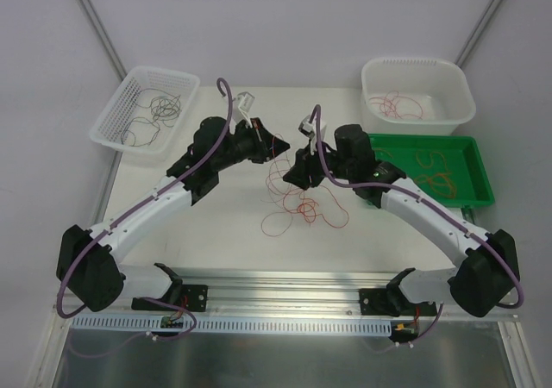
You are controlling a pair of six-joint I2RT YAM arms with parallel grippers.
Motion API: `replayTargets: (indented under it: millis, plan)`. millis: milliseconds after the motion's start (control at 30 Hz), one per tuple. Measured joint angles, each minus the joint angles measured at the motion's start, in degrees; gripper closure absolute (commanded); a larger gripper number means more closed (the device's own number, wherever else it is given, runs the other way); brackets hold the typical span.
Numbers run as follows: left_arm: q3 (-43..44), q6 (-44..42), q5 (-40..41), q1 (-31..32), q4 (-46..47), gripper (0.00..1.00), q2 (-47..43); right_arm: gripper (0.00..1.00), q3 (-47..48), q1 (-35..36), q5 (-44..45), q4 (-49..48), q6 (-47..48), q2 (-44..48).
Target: Untangle the cables
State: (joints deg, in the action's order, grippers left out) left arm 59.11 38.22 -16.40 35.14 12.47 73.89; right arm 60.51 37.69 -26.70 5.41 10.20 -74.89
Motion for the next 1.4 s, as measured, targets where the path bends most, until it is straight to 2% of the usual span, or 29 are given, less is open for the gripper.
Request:
replayTargets:
  millis: [200,333,800,1233,1333,1400]
  plan:
    - [1.33,1.73,0.04,0.00,-2.56,1.00,-0.90,0.43,0.00,1.20,0.63,-0.17,1.86,0.02]
    - [1.88,3.04,0.33,0.00,-3.41,1.00,-0.90,0.41,0.00,1.90,0.09,-0.87,2.54,0.02]
    - [3.08,4.92,1.05,0.00,-5.51,1.00,-0.90,0.41,0.00,4.24,-5.16,-5.33,2.56,0.00]
    - [3.17,4.98,0.15,-0.74,-5.97,1.00,-1.73,0.41,-2.03,4.52,-7.43,-5.20,2.93,0.55]
    - [3.32,5.44,-0.20,-0.74,-5.97,1.00,-1.88,0.43,-2.03,4.57,-7.48,-5.66,2.80,0.55]
    - [3.34,5.81,-0.63,-0.74,-5.97,1.00,-1.90,0.49,-2.03,4.59,-7.48,-6.12,2.78,0.55]
